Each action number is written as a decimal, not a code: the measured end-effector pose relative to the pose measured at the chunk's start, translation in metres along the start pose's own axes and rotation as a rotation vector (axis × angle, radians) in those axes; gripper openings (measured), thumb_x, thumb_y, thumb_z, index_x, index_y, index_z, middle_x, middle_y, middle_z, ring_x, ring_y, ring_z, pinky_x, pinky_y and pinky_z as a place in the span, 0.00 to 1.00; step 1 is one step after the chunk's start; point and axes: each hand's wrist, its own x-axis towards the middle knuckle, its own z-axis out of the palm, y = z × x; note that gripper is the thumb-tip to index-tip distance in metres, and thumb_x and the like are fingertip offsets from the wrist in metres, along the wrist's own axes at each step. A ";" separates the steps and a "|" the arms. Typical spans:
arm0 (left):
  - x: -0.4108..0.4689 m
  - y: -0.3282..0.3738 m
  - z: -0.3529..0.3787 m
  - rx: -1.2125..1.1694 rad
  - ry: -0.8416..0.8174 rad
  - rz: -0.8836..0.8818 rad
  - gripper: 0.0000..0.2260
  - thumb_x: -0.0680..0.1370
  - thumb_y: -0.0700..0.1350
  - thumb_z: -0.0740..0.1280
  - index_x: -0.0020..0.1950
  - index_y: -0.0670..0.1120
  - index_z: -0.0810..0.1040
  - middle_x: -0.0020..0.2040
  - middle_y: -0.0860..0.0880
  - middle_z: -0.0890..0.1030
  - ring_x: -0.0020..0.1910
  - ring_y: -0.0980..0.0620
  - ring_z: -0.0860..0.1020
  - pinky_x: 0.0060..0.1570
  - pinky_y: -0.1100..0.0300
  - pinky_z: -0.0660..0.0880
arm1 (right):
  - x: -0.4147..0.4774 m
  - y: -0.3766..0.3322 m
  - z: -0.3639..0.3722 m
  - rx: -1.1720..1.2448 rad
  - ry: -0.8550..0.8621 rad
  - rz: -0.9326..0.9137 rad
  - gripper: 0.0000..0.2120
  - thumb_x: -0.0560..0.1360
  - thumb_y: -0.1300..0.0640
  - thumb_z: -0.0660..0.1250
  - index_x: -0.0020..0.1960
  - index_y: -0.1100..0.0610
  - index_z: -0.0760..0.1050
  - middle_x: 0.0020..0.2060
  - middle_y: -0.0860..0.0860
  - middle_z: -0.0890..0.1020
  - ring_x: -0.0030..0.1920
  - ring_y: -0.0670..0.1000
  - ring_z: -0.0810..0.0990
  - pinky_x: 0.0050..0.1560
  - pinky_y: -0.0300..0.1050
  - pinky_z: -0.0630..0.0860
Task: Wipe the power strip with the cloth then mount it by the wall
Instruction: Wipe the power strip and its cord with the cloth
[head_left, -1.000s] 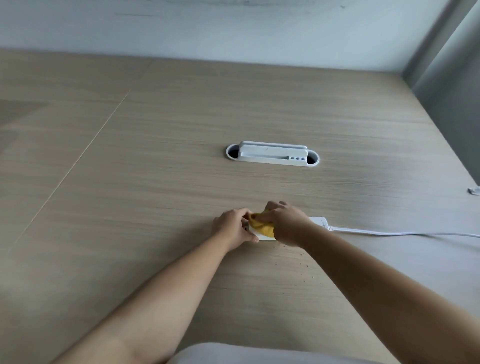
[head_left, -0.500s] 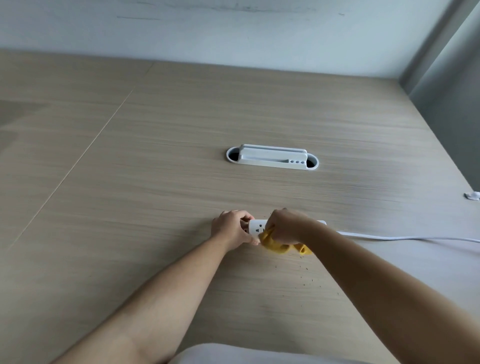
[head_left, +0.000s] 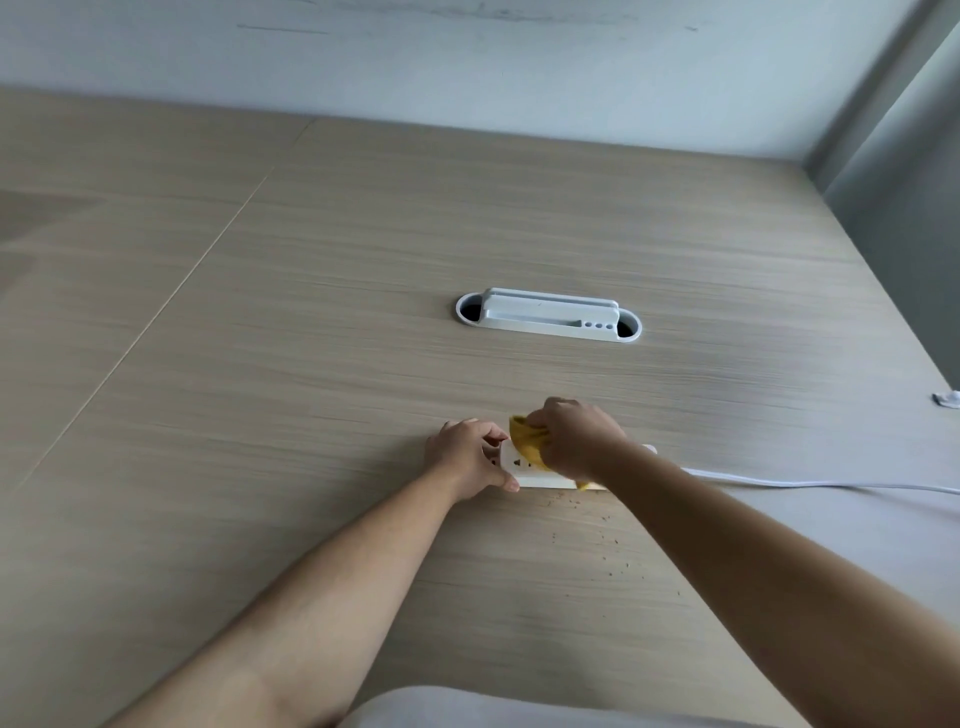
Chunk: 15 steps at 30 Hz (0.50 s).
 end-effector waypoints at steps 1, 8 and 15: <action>0.000 0.000 0.000 0.010 0.000 0.005 0.29 0.57 0.55 0.80 0.56 0.55 0.78 0.56 0.55 0.80 0.58 0.50 0.72 0.52 0.56 0.68 | 0.000 -0.002 0.003 0.012 0.021 -0.023 0.17 0.69 0.64 0.61 0.54 0.49 0.75 0.45 0.49 0.75 0.43 0.53 0.75 0.34 0.44 0.71; 0.001 0.000 0.000 0.042 0.003 0.033 0.30 0.56 0.57 0.80 0.57 0.54 0.79 0.57 0.54 0.78 0.58 0.50 0.72 0.51 0.57 0.67 | 0.006 -0.001 0.004 -0.004 -0.040 -0.019 0.20 0.67 0.65 0.58 0.51 0.47 0.78 0.41 0.48 0.77 0.44 0.53 0.77 0.33 0.45 0.73; 0.002 -0.002 0.001 0.034 0.022 0.033 0.28 0.56 0.56 0.80 0.54 0.54 0.80 0.57 0.53 0.79 0.58 0.49 0.73 0.53 0.57 0.67 | 0.003 0.000 0.017 0.018 -0.028 -0.116 0.21 0.71 0.62 0.60 0.59 0.43 0.74 0.52 0.49 0.76 0.55 0.53 0.73 0.43 0.46 0.71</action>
